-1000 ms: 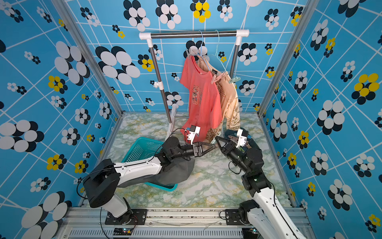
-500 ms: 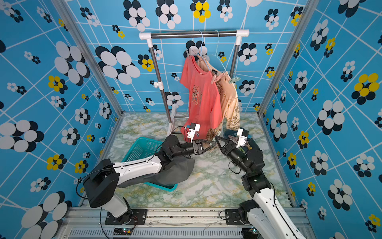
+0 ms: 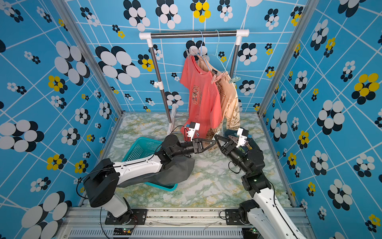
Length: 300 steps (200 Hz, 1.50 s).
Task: Use clothespins to secure the t-shirt on both sides of the hanger
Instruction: Open the clothespin.
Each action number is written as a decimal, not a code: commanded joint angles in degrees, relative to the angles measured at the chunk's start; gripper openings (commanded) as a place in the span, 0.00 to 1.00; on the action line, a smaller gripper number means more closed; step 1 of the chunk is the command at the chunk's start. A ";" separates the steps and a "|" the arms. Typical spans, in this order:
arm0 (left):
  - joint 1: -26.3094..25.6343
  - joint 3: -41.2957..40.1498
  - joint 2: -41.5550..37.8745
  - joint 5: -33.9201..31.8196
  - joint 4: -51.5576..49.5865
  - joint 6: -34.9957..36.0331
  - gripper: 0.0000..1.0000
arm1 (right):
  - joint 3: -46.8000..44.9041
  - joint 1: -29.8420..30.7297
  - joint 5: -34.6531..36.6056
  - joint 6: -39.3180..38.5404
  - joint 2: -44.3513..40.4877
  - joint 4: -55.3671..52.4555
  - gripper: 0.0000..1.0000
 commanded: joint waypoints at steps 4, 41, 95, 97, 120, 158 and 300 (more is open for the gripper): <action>0.38 1.88 -0.01 1.41 1.68 0.67 0.00 | 0.45 0.37 0.18 -1.19 -1.11 -1.29 0.50; 0.42 1.69 -1.71 3.89 -5.09 4.81 0.00 | 1.89 0.38 0.08 -2.17 -1.88 -4.62 0.56; 1.32 3.24 -6.40 7.64 -21.95 18.31 0.00 | 3.87 0.38 -2.61 0.95 -1.89 -6.07 0.60; 1.41 3.31 -6.42 7.85 -22.18 18.60 0.00 | 3.88 0.34 -2.79 1.12 -1.82 -6.05 0.60; 2.30 3.80 -6.49 9.53 -23.39 19.89 0.00 | 4.57 0.38 -4.54 3.43 -1.22 -5.19 0.56; 3.03 3.91 -6.19 11.09 -22.90 19.96 0.00 | 4.96 0.39 -5.57 4.31 -0.86 -5.57 0.53; 5.22 4.76 -5.29 13.90 -25.18 20.78 0.00 | 3.76 0.38 -7.29 5.63 2.11 -2.67 0.30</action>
